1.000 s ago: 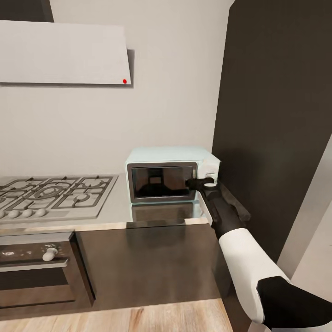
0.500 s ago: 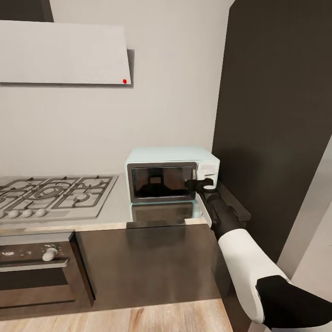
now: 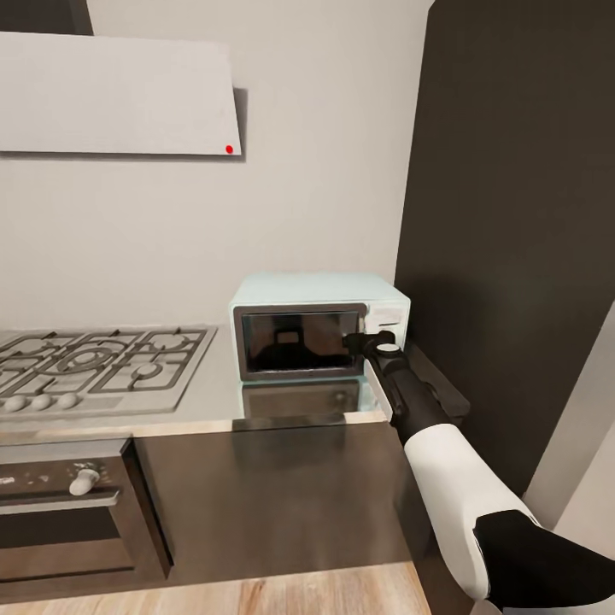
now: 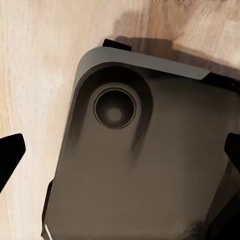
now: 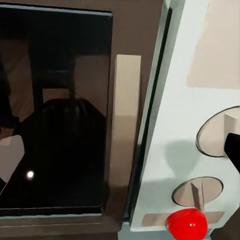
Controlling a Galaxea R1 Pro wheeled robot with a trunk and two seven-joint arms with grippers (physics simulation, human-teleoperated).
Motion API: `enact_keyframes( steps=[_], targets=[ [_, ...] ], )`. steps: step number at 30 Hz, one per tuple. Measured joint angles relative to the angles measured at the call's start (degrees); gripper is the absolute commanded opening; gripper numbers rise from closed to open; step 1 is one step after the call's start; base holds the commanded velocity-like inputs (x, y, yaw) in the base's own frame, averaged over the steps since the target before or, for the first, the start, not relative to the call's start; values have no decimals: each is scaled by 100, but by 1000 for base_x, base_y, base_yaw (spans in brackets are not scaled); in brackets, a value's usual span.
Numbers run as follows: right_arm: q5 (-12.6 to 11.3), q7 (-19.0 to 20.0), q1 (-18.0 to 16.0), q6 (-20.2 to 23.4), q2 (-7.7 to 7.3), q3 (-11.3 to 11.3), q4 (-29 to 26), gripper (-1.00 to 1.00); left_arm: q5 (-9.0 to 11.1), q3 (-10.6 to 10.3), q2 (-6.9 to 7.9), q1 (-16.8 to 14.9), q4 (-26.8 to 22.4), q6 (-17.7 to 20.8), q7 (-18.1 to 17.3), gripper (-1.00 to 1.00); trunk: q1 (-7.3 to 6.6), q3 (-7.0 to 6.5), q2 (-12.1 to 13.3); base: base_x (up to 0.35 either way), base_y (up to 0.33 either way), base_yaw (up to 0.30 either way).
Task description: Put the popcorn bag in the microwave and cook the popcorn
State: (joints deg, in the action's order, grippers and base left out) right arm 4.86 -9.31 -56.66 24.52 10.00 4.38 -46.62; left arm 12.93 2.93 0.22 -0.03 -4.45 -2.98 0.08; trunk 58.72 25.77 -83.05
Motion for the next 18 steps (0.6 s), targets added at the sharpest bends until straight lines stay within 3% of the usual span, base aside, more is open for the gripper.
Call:
enact_keyframes(
  steps=[18],
  targets=[
    [-7, 19, 412, -52, 0, -49, 102, 100, -3, 2, 6, 3, -17, 0, 0, 100, 1, 0, 0, 3, 0, 0]
  ],
)
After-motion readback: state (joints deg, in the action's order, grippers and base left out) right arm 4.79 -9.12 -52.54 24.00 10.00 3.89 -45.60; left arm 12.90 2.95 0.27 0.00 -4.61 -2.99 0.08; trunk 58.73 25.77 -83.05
